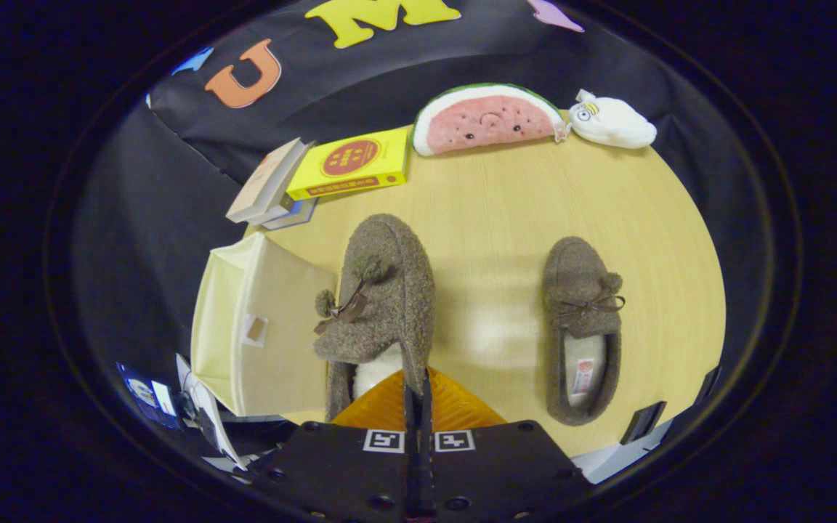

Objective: Open the storage box then place both shoes into the box .Put the left shoe in first, then the right shoe, with the right side of both shoes facing outward in a uniform manner.

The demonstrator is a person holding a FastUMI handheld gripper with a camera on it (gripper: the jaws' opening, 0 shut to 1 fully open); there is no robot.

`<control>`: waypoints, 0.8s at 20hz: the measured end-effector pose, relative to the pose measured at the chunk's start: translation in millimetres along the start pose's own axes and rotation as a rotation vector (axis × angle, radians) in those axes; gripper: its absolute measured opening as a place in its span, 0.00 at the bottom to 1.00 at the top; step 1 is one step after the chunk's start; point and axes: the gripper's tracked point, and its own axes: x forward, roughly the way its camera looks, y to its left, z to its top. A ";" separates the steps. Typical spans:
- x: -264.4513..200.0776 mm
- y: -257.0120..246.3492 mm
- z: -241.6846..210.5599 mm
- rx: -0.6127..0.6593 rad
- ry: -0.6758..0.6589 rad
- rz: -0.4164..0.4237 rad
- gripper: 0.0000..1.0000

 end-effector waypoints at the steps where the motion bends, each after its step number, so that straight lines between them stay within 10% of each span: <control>1: -7.8 14.8 0.7 -0.002 -0.014 0.020 0.01; 11: -19.2 174.7 6.7 -0.063 -0.038 0.235 0.01; 16: 30.1 221.4 3.7 -0.019 -0.031 0.214 0.00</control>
